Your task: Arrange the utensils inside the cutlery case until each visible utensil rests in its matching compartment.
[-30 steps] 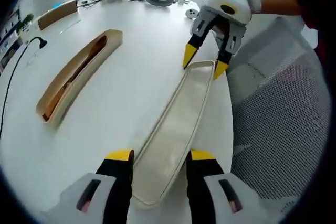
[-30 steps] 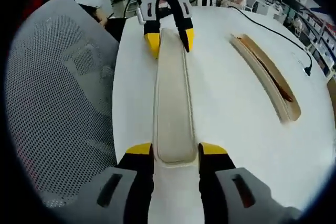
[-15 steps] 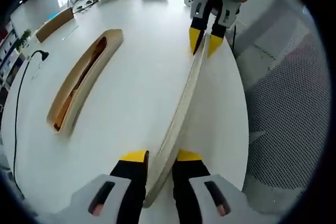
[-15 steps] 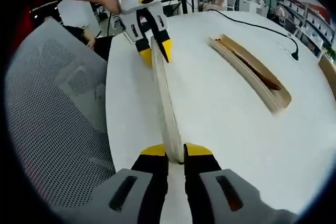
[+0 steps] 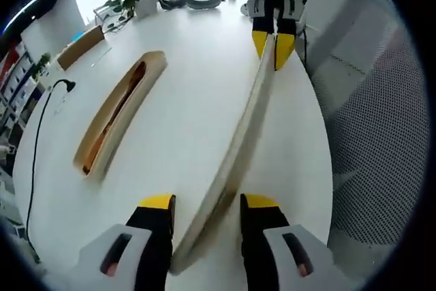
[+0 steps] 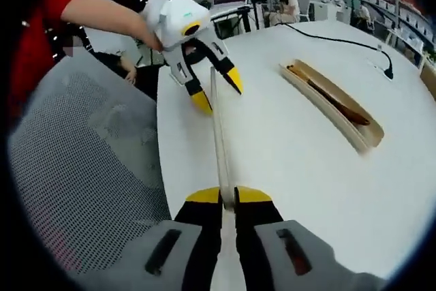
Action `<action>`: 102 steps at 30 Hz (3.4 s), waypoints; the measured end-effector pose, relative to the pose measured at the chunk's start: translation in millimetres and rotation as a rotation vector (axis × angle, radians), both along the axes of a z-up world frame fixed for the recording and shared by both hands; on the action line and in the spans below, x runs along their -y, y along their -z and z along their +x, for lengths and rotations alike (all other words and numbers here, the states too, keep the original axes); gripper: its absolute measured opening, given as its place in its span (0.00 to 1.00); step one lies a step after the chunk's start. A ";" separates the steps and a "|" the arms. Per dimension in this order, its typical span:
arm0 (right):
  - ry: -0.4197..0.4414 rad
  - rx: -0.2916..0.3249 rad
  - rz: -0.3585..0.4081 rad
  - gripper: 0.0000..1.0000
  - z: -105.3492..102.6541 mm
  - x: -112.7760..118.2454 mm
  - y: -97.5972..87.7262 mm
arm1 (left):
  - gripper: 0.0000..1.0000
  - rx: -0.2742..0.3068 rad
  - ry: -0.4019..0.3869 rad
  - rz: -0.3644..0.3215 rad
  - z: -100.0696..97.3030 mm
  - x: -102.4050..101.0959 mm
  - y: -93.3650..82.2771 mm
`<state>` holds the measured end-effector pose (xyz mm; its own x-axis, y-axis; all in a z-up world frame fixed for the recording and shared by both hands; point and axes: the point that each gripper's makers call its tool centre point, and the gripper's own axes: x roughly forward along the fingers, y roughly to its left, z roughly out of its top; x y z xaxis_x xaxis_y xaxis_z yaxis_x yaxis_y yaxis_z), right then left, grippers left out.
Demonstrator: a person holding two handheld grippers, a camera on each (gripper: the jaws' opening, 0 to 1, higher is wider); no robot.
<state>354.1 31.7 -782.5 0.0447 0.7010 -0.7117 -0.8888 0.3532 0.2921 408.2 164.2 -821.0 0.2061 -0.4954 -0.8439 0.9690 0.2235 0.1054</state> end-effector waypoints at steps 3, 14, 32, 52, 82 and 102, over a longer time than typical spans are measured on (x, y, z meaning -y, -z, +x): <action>0.214 -0.166 0.083 0.05 9.2 -1.9 -6.7 | 0.44 0.031 0.009 -0.012 -1.2 0.2 -1.1; 0.527 -0.552 0.266 0.06 10.4 -9.9 -16.1 | 0.51 0.097 0.048 -0.032 -2.2 -1.0 -6.8; 0.685 -0.624 0.309 0.06 39.9 -5.3 -17.0 | 0.41 0.049 0.165 0.004 -16.9 4.9 -3.3; 0.675 -0.516 0.261 0.11 53.2 -14.0 -41.2 | 0.41 -0.031 0.149 0.034 -7.0 -6.8 -36.6; 0.494 -0.392 0.059 0.21 51.6 -11.1 -88.5 | 0.41 -0.063 0.065 0.064 -2.2 -5.1 -113.3; 0.617 -0.399 0.007 0.22 96.9 15.3 -129.6 | 0.41 -0.036 0.143 0.155 67.4 23.2 -153.2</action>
